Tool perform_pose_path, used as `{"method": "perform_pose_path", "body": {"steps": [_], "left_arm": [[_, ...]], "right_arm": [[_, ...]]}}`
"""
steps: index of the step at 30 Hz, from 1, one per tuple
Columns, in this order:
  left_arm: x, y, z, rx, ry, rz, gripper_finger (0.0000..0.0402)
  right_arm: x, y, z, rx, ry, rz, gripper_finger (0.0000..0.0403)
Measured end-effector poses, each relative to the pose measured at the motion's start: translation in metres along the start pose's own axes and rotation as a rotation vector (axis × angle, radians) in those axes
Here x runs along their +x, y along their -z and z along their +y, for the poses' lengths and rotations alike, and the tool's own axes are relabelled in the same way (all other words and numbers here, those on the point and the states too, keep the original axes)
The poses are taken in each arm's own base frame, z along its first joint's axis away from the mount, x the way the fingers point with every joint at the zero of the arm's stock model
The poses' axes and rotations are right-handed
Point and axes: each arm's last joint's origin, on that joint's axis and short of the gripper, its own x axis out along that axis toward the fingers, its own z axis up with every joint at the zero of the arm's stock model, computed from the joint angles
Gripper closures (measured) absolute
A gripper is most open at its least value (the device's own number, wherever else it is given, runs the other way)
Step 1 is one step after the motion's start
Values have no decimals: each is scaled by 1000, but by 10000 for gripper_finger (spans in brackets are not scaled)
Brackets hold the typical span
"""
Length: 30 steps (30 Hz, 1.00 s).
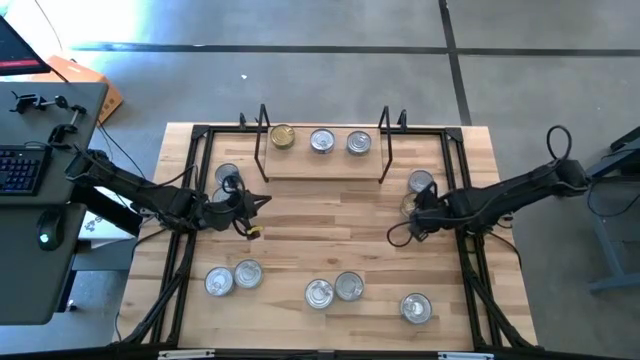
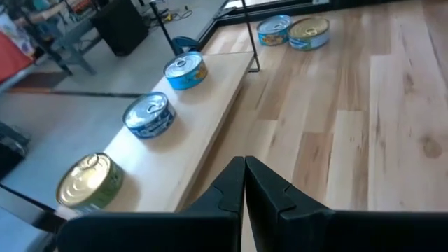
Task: Stack canned seafood by type on shelf
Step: Put the green tuna can on the shelf
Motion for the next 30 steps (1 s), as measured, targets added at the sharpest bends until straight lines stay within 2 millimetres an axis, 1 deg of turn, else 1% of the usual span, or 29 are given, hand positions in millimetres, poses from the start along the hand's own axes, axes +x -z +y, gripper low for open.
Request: {"method": "perform_pose_path", "body": {"steps": [3,7,9,11,16,18,21,23,26,30], "left_arm": [[0,0,0,-34,0,0,397],[0,-1,0,-45,-9,-13,397],[0,-3,0,-56,-7,-24,397],[0,-3,0,-55,-7,-22,397],[0,-2,0,-44,-2,-19,397],[1,-2,-1,-20,-5,-16,397],[3,-1,-2,12,-11,-7,397],[4,0,-4,23,-13,0,397],[7,2,-7,56,-15,15,397],[13,5,-11,94,-20,39,397]], "right_arm": [[7,1,-2,-19,1,6,359],[7,0,-1,-20,-4,-4,370],[7,1,0,-41,-35,41,375],[6,5,4,-72,-114,130,379],[-3,20,28,-138,-417,351,397],[-9,27,39,-135,-517,368,401],[-22,39,55,-91,-616,349,401],[-32,47,64,-69,-665,325,402],[-45,60,74,-53,-679,280,403],[-53,72,88,-64,-655,263,403]]}}
